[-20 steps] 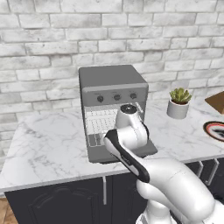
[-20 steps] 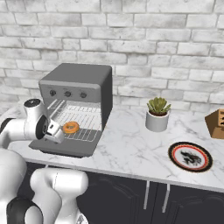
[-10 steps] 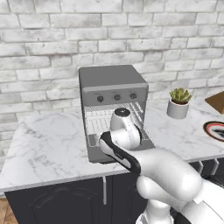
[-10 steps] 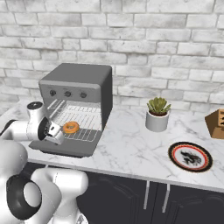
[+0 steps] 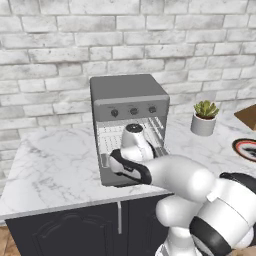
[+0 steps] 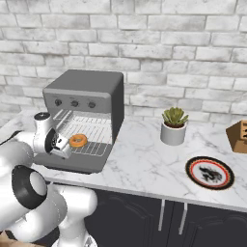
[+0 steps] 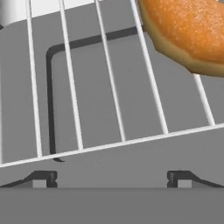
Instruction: Pick up the bagel from the plate, place it on the toaster oven rack, close the door, and set the timer.
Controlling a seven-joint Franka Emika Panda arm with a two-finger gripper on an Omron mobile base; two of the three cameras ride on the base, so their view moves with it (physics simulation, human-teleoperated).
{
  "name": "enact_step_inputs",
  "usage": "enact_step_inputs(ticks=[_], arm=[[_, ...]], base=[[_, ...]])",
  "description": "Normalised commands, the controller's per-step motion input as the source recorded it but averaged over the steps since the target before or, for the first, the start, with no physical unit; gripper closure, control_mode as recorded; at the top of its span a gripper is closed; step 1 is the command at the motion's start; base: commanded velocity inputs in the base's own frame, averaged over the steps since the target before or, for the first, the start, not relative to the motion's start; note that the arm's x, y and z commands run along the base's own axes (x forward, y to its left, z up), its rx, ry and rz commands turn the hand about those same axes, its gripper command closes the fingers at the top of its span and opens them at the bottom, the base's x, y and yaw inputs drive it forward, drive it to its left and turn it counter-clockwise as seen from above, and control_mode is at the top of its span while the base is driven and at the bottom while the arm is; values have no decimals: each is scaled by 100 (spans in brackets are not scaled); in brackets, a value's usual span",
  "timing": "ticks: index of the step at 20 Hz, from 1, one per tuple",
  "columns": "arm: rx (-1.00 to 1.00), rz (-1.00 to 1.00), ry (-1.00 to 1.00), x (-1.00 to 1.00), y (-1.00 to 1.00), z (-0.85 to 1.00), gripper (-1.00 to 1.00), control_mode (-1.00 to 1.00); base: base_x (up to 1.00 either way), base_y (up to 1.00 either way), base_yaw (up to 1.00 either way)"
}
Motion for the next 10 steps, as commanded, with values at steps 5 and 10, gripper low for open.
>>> enact_step_inputs(ticks=[5, 10], arm=[[0, 0, 3, 30, 12, -15, -100, -100], [0, 0, 1, 33, 9, -7, -100, -100]], base=[[0, 0, 0], [0, 0, 0]])
